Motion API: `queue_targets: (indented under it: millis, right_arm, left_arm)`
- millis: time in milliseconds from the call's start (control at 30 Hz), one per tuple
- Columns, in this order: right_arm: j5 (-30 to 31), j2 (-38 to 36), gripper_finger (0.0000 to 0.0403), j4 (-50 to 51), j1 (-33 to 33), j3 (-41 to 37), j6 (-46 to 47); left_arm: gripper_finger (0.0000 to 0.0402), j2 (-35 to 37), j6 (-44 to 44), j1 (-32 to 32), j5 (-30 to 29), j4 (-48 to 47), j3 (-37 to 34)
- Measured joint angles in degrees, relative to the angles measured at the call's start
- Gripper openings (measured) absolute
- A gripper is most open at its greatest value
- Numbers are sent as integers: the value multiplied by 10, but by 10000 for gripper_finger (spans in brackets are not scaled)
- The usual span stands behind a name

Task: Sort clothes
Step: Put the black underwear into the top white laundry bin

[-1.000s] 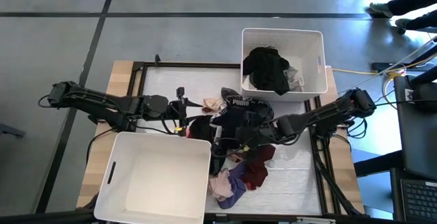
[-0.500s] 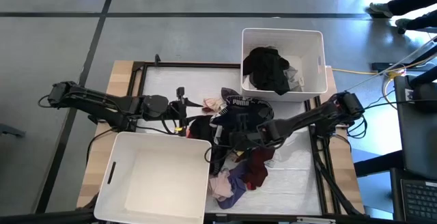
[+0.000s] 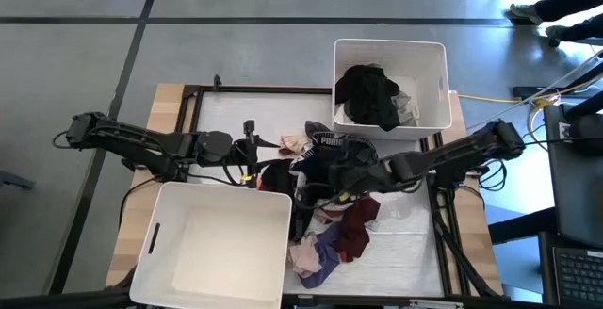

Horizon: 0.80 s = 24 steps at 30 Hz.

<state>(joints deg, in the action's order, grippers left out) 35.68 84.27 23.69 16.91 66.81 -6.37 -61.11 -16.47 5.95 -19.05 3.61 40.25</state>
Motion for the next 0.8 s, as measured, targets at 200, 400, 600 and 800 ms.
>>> queue_targets:
  millis: [200, 400, 600, 800]
  right_arm:
    - [71, -65, 19, -5, 0, 0, 0]
    - [99, -113, 37, -47, 0, 0, 0]
    - [98, -121, 19, -90, 0, 0, -16]
    - [166, -121, 17, -176, 0, 0, -116]
  left_arm:
    - [159, 0, 0, 0, 0, 0, 0]
    - [159, 0, 0, 0, 0, 0, 0]
    - [159, 0, 0, 0, 0, 0, 0]
    - [159, 0, 0, 0, 0, 0, 0]
